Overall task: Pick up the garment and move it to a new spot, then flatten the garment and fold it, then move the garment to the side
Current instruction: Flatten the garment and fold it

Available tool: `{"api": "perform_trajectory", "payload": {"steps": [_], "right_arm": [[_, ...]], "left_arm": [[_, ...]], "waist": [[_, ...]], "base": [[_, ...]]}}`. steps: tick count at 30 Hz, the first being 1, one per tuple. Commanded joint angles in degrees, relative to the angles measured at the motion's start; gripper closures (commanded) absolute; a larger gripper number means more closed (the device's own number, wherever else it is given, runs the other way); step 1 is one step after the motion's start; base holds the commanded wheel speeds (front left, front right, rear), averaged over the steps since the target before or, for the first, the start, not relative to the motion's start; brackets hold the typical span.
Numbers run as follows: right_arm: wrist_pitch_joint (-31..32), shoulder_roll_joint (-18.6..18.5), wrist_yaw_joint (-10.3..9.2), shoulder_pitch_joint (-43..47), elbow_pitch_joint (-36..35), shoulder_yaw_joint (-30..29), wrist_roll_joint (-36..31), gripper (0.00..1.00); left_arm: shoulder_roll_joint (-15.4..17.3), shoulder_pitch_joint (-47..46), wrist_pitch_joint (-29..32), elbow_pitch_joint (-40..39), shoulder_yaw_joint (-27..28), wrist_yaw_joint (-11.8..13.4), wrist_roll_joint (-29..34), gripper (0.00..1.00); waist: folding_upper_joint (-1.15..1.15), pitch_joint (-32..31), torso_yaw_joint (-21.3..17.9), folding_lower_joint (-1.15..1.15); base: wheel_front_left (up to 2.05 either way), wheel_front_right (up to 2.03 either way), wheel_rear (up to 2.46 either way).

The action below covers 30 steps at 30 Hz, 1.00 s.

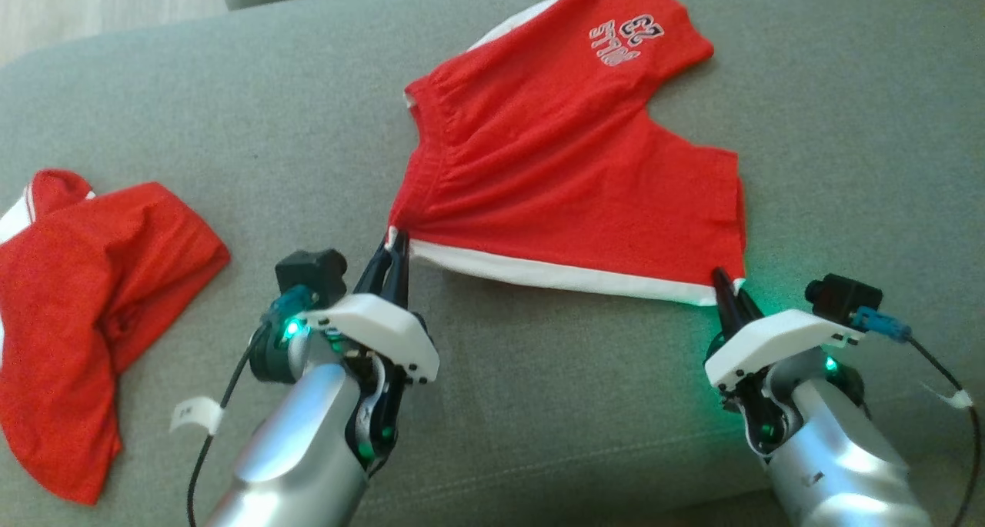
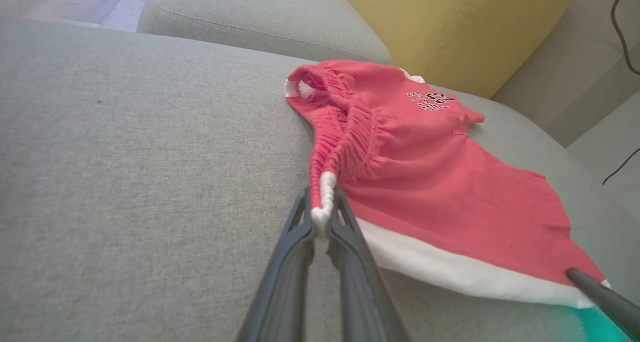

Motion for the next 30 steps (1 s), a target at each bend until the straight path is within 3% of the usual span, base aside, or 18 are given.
{"api": "perform_trajectory", "payload": {"steps": [1,11,16,22,30], "right_arm": [[-0.07,0.72,-0.01,0.13,-1.83,0.26,-1.43,1.0],[0.0,0.72,-0.01,2.46,-16.93,-9.59,-16.02,1.0],[4.84,0.72,-0.01,4.64,-29.3,-12.42,-20.8,1.0],[13.13,0.72,-0.01,11.28,-47.42,-15.16,-22.4,1.0],[20.99,0.72,-0.01,19.31,-67.76,-17.14,-23.18,1.0]], "left_arm": [[0.47,-0.57,-0.35,-1.83,2.3,0.09,0.76,1.0],[0.47,3.34,-0.35,-8.47,5.56,0.05,1.36,1.0],[0.63,5.31,0.13,-12.73,6.07,0.71,0.7,1.0],[2.42,8.1,2.47,-19.77,5.77,1.86,0.42,1.0],[4.85,13.29,7.84,-35.03,7.2,5.56,-1.98,1.0]], "waist": [[0.0,-0.86,-0.1,0.0],[0.0,-8.37,0.57,0.0],[0.0,-11.23,1.43,0.0],[0.0,-12.9,2.49,0.0],[0.0,-14.6,2.61,0.0]], "base": [[0.0,0.0,0.0],[0.0,0.0,0.0],[0.0,0.0,0.0],[0.0,0.0,0.0],[0.0,0.0,0.0]]}}
